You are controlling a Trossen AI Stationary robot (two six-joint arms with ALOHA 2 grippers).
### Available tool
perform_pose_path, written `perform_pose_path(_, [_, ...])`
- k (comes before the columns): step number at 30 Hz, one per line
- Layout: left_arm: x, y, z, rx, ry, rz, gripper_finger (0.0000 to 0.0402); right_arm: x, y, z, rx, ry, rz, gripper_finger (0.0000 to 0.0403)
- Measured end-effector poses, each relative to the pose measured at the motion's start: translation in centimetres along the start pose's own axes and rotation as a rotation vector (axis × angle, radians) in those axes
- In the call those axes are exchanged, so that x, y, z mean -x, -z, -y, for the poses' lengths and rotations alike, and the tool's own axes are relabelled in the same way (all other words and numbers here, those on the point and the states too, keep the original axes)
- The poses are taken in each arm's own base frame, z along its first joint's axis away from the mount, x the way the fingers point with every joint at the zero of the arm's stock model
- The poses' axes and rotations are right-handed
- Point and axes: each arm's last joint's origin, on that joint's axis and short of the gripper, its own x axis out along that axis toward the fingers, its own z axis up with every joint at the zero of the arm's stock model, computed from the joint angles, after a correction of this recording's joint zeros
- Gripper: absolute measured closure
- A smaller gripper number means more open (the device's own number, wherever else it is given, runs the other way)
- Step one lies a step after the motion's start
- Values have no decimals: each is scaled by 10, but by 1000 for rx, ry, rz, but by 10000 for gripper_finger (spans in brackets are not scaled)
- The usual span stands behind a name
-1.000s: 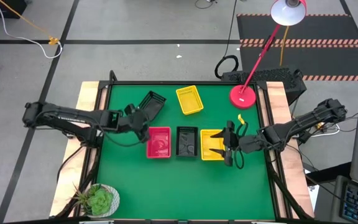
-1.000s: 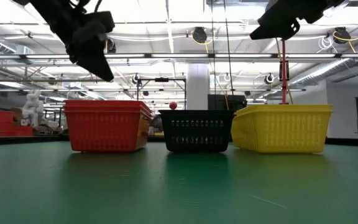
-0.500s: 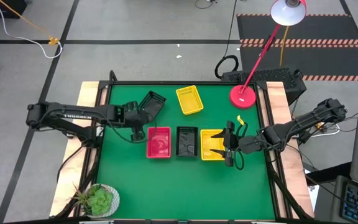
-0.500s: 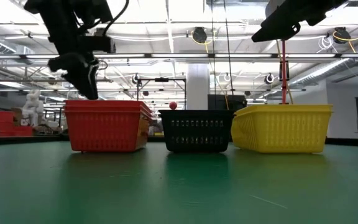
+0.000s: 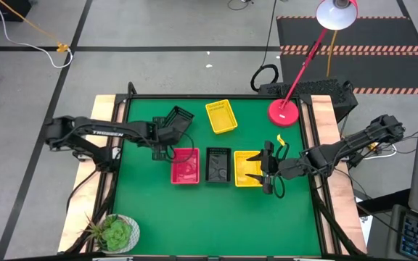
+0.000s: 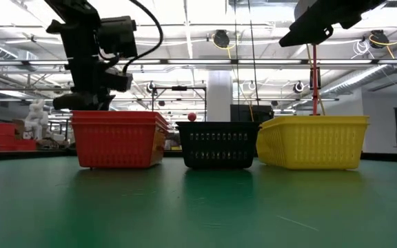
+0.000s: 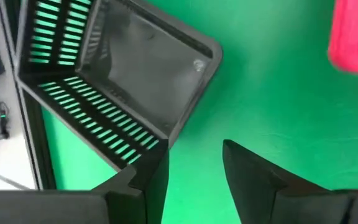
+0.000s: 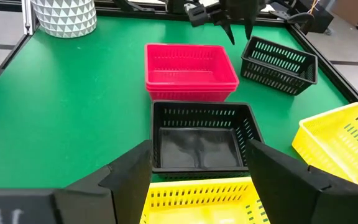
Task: Stack baskets by color
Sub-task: Stack the top black bin on top of the bottom black bin
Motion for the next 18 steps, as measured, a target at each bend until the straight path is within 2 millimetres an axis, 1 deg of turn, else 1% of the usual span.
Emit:
perform_pose_path(6, [-6, 0, -4, -29, -29, -27, 201, -2, 5, 0, 7, 3, -14, 154])
perform_pose_path(9, [-7, -2, -7, -48, -45, -4, 189, -2, 5, 0, 6, 2, -10, 154])
perform_pose_path(13, [-15, -2, -11, -76, -45, 38, 197, -2, 4, 0, 9, 0, -1, 154])
perform_pose_path(18, [-18, 2, -12, -99, -18, 33, 228, -2, 3, 0, 4, -1, 3, 154])
